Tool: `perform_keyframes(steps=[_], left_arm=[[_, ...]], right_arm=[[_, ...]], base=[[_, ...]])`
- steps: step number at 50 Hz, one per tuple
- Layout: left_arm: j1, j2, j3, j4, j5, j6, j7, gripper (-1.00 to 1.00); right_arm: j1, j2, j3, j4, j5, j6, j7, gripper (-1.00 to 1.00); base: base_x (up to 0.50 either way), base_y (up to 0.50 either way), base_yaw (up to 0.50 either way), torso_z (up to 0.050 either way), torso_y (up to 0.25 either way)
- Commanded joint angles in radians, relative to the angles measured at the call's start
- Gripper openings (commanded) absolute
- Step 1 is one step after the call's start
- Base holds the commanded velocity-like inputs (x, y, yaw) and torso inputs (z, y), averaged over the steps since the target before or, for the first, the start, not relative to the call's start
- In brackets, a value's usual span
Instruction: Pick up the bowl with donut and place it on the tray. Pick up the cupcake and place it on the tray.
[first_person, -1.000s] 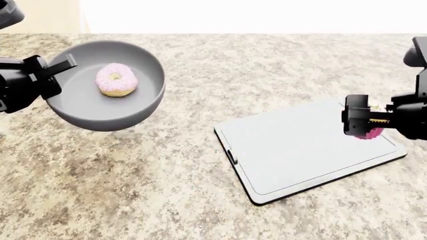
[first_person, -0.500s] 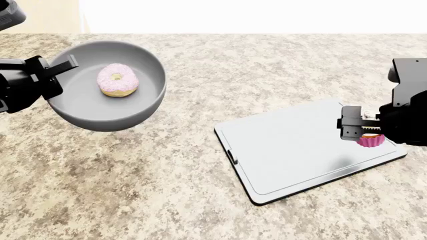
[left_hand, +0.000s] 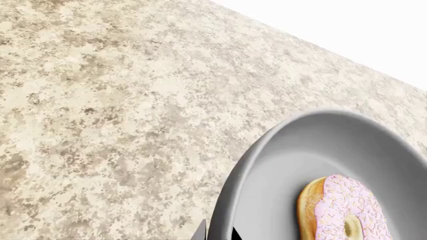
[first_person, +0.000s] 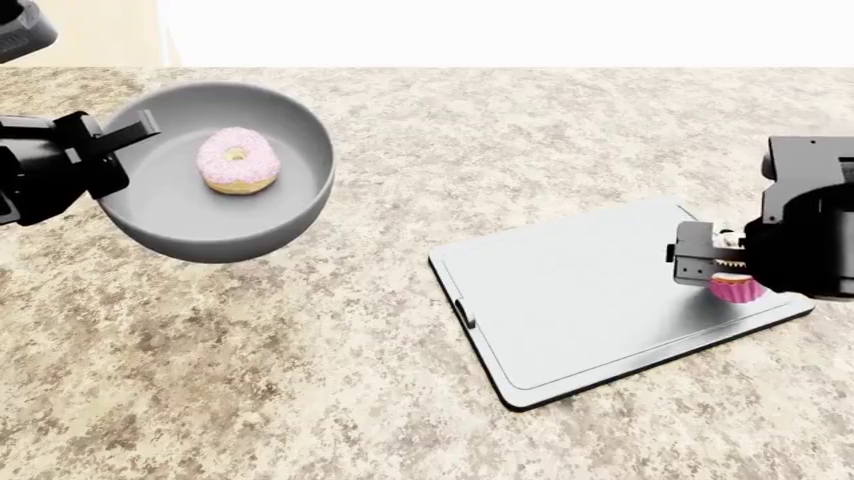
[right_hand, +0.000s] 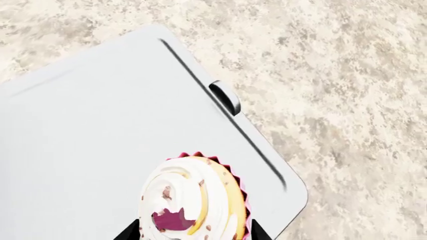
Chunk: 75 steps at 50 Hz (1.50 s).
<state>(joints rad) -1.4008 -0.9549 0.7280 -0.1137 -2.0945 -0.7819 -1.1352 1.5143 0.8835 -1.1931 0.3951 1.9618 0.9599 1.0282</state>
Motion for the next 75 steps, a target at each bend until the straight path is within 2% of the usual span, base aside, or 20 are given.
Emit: perform_keyframes(steps=[1,8,9,32,43,49,56,61,75], left_arm=[[-0.005,-0.004,-0.011,0.004,0.001,0.008,0.002,-1.0],[-0.006,-0.001,-0.01,-0.002,0.007,0.008,0.009,-1.0],[-0.007,-0.001,-0.01,-0.002,0.007,0.008,0.01,-1.0],[-0.021,0.0,-0.018,0.008,-0.005,0.011,0.004,-1.0],[-0.056,0.048,-0.003,-0.026,-0.003,-0.013,0.02,-1.0],[-0.103,0.105,0.016,-0.076,-0.001,-0.045,0.036,-1.0],[-0.146,0.21,0.049,-0.182,0.05,-0.072,0.138,-1.0],[-0.163,0.283,0.075,-0.263,0.096,-0.082,0.231,-1.0],[-0.162,0.421,0.117,-0.351,0.137,-0.081,0.335,-1.0]], right_arm=[[-0.018,-0.016,-0.02,0.037,-0.027,0.012,0.004,-1.0],[-0.023,-0.015,-0.012,0.036,-0.018,0.002,-0.009,-1.0],[-0.019,-0.013,-0.01,0.034,-0.015,0.005,-0.007,1.0],[0.039,0.029,0.03,-0.018,0.045,0.027,0.02,1.0],[0.156,0.088,0.057,-0.083,0.132,0.1,0.145,1.0],[0.243,0.107,0.074,-0.121,0.221,0.137,0.246,1.0],[0.319,0.113,0.083,-0.142,0.289,0.154,0.329,1.0],[0.333,0.105,0.087,-0.141,0.287,0.151,0.326,1.0],[0.357,0.108,0.087,-0.125,0.271,0.159,0.312,1.0]], base=[[0.0,0.0,0.0,0.0,0.0],[0.0,0.0,0.0,0.0,0.0],[0.0,0.0,0.0,0.0,0.0],[0.0,0.0,0.0,0.0,0.0],[0.0,0.0,0.0,0.0,0.0],[0.0,0.0,0.0,0.0,0.002],[0.0,0.0,0.0,0.001,0.0],[0.0,0.0,0.0,0.0,0.0],[0.0,0.0,0.0,0.0,0.001]])
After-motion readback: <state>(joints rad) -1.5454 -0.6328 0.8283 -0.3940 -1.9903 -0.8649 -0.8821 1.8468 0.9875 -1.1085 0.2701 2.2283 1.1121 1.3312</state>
